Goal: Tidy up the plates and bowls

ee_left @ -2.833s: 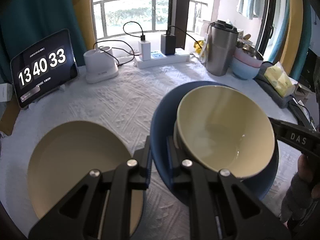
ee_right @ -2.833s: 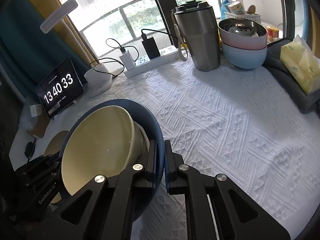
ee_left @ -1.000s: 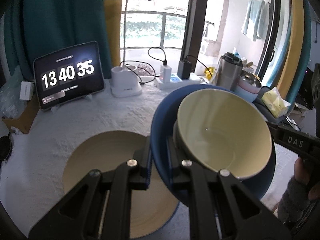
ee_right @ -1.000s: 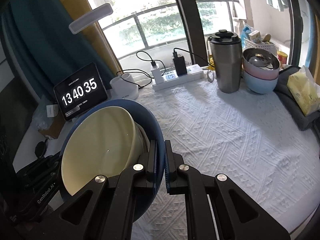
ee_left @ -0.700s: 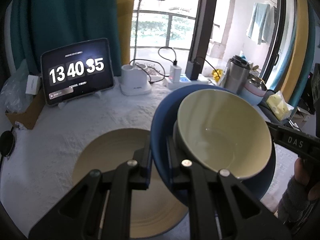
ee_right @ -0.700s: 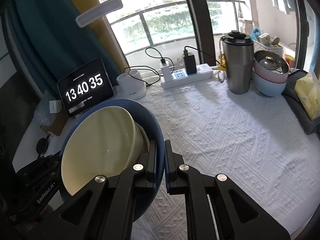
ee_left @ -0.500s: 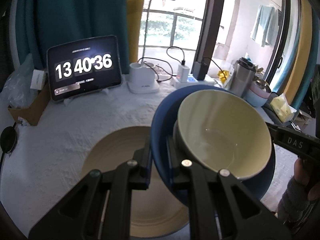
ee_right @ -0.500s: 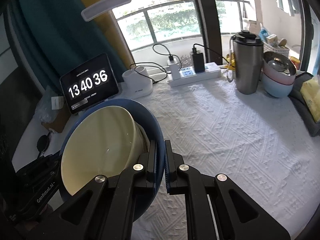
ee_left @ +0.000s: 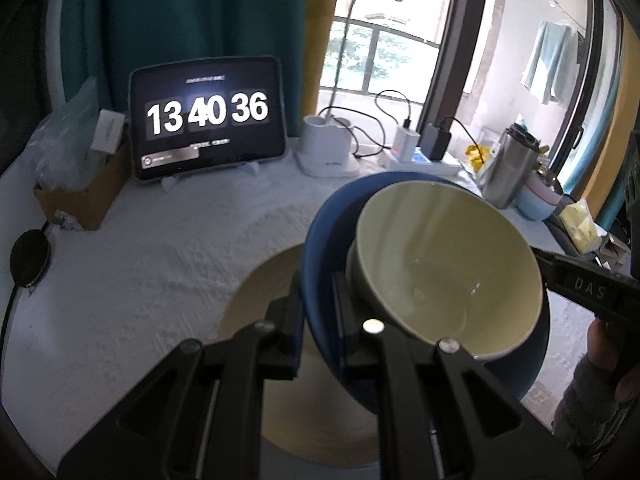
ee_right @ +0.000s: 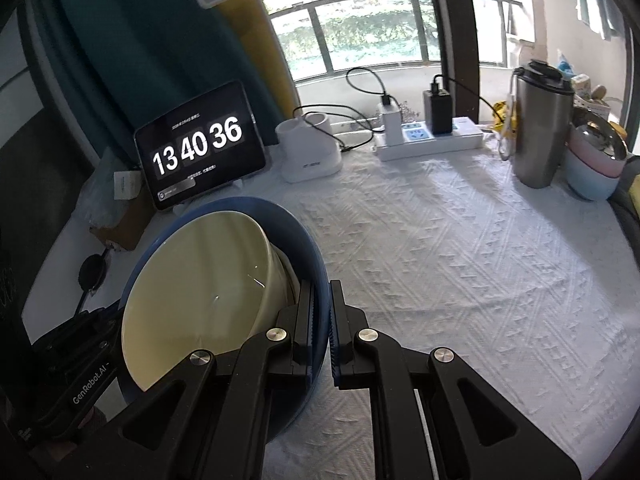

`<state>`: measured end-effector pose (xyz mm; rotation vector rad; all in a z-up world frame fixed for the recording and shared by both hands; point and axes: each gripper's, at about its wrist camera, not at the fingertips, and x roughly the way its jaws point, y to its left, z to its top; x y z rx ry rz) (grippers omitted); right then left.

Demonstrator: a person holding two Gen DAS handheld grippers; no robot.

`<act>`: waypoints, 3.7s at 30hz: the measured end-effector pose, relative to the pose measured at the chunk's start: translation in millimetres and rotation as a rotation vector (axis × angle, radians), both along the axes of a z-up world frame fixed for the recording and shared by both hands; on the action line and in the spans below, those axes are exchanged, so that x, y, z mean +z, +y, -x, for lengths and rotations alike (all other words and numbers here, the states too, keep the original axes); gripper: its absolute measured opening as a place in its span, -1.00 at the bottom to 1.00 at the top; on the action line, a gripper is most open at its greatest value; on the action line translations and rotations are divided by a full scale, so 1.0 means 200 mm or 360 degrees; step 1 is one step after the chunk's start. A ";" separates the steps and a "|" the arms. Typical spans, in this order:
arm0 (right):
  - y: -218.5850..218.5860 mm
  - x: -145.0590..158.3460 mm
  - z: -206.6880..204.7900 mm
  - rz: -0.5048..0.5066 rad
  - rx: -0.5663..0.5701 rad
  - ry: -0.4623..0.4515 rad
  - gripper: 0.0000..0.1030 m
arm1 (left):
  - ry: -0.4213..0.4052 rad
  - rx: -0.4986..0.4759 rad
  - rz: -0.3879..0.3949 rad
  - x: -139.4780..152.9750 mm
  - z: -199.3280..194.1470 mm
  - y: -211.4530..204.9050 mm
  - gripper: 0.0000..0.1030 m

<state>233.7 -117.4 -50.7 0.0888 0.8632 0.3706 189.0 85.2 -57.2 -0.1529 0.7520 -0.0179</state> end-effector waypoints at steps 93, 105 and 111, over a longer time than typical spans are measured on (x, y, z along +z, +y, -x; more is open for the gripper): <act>-0.13 0.20 0.56 0.0161 -0.0072 -0.0323 -0.08 | -0.0441 0.0086 -0.0079 0.30 0.64 -0.17 0.77; -0.20 0.34 0.80 0.0196 -0.0084 -0.0518 0.23 | -0.0581 0.0061 -0.0152 0.39 0.82 -0.28 0.79; -0.24 0.40 0.90 0.0203 -0.0110 -0.0598 0.23 | -0.0644 0.0042 -0.0149 0.42 0.92 -0.30 0.79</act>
